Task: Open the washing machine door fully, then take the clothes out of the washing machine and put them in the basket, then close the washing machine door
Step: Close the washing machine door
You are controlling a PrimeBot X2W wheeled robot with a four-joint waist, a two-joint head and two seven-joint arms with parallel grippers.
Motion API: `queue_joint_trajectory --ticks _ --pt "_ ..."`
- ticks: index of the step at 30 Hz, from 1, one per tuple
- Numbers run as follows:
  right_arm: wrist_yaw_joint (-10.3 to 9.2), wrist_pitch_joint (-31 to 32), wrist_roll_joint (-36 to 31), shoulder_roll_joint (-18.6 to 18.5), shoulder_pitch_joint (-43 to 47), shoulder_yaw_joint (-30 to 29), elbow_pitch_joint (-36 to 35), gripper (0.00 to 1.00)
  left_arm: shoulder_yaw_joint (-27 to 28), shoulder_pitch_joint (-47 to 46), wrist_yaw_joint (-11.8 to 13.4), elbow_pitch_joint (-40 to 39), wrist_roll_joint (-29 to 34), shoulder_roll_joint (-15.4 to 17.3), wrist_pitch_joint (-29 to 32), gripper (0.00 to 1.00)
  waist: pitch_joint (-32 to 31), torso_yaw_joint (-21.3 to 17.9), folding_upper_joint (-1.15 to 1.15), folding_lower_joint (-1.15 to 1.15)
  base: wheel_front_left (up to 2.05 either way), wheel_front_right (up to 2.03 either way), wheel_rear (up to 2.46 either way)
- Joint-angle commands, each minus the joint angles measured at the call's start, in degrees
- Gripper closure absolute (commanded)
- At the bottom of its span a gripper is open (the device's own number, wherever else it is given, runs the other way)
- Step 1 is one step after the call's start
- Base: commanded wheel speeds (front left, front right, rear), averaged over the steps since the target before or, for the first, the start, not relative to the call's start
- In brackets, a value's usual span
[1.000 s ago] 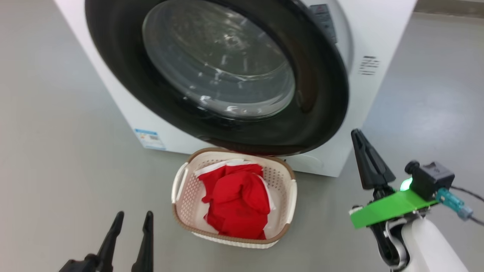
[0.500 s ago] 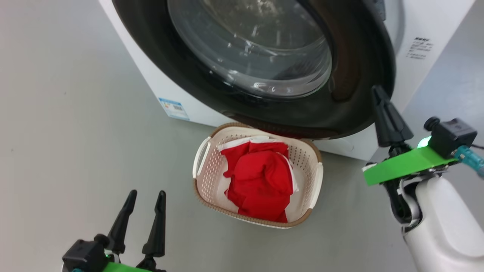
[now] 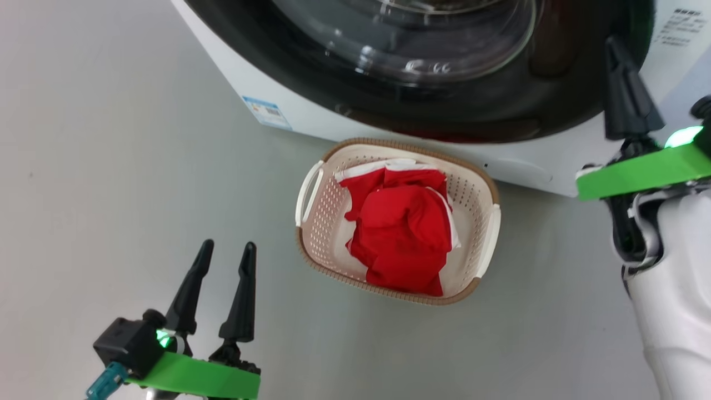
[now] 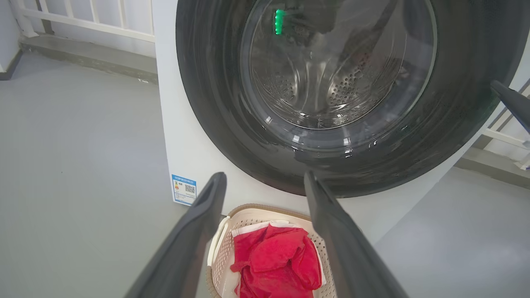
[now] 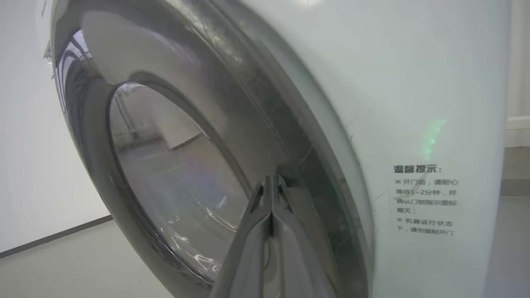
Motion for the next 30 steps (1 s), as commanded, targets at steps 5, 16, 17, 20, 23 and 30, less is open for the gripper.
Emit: queue_joint_trajectory --ticks 5,16,17,20,23,30 --pt "0.18 -0.4 -0.8 0.0 -3.7 -1.5 -1.4 1.00 1.3 -1.9 -0.3 -1.6 -0.9 0.5 -0.3 0.00 2.9 0.9 0.00 0.00 0.00 0.00 0.00" --pt "0.18 -0.4 -1.1 0.5 -4.4 -1.9 -1.9 1.00 1.4 -2.8 -0.3 -0.9 -0.7 0.5 -0.3 0.00 2.6 0.4 0.00 0.00 0.00 0.00 0.00" --pt "0.18 -0.4 -1.0 0.5 -3.9 -1.4 -1.8 1.00 1.4 -2.7 -0.3 -0.7 -0.7 0.5 -0.3 0.00 2.3 0.4 0.00 0.00 0.00 0.00 0.00" --pt "0.18 -0.4 -0.8 0.5 -1.8 0.4 -1.7 1.00 1.4 -2.3 -0.3 -0.1 -0.5 0.5 -0.3 0.00 1.0 0.1 0.00 0.00 0.00 0.00 0.00" --pt "0.18 -0.4 -0.6 0.6 0.8 2.7 -1.6 0.87 1.5 -1.9 -0.3 0.5 -0.2 0.5 -0.3 0.00 -0.4 -0.5 0.00 0.00 0.00 0.00 0.00" --pt "0.18 -0.4 -0.3 0.9 6.6 6.1 -2.3 0.00 2.4 -0.8 -0.3 1.2 1.7 0.5 -0.3 0.00 -3.3 -2.1 0.00 0.00 0.00 0.00 0.00"
